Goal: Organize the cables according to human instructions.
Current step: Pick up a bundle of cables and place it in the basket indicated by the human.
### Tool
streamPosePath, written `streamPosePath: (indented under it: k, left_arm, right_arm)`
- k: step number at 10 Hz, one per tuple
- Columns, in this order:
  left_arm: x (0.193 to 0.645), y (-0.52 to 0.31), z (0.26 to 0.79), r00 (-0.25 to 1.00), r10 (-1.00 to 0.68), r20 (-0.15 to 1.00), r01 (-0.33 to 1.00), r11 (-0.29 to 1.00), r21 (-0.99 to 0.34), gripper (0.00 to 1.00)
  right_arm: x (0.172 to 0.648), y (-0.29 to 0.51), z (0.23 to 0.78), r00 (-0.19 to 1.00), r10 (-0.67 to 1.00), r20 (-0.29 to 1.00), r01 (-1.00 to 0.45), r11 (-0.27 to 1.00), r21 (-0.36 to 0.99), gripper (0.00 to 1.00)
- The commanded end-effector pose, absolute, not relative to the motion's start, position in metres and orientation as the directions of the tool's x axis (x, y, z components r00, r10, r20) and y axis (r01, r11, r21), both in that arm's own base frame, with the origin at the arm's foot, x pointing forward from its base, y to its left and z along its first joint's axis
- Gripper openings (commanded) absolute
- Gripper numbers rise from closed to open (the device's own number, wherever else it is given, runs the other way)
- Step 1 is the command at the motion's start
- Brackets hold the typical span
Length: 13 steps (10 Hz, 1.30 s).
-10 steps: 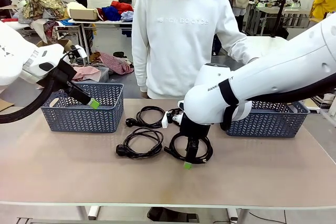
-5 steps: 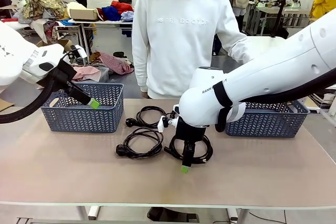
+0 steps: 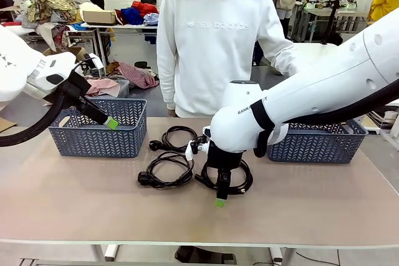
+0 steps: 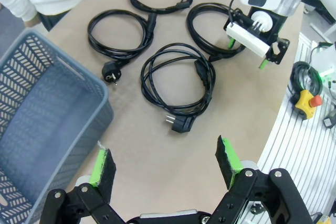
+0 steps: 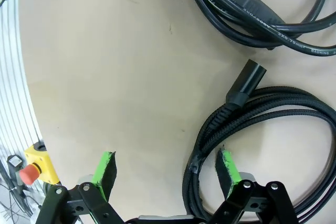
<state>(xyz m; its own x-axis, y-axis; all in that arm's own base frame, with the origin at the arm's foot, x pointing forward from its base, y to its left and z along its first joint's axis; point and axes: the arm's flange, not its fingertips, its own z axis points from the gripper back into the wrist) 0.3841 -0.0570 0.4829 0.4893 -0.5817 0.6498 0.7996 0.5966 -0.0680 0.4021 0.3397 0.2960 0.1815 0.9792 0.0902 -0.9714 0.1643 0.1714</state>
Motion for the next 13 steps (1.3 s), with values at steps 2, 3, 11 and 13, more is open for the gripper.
streamPosePath:
  k: [2, 3, 11, 13]
  left_arm:
    - [0.3862, -0.0548, 0.481, 0.472, -0.579, 0.665, 0.812, 0.579, -0.072, 1.0]
    - [0.3862, -0.0548, 0.481, 0.472, -0.579, 0.665, 0.812, 0.579, -0.072, 1.0]
    - [0.3862, -0.0548, 0.481, 0.472, -0.579, 0.665, 0.812, 0.579, -0.072, 1.0]
    - [0.3862, -0.0548, 0.481, 0.472, -0.579, 0.665, 0.812, 0.579, -0.072, 1.0]
  right_arm:
    - [0.4087, 0.3453, 0.2952, 0.222, 0.974, 0.042, -0.961, 0.211, 0.177, 0.81]
    - [0.4092, 0.3457, 0.2948, 0.226, 0.973, 0.039, -0.96, 0.216, 0.178, 0.62]
    - [0.4141, 0.3452, 0.2916, 0.314, 0.949, 0.036, -0.945, 0.308, 0.112, 0.0]
    - [0.4163, 0.3394, 0.2968, 0.42, 0.907, 0.027, -0.907, 0.419, 0.037, 0.0]
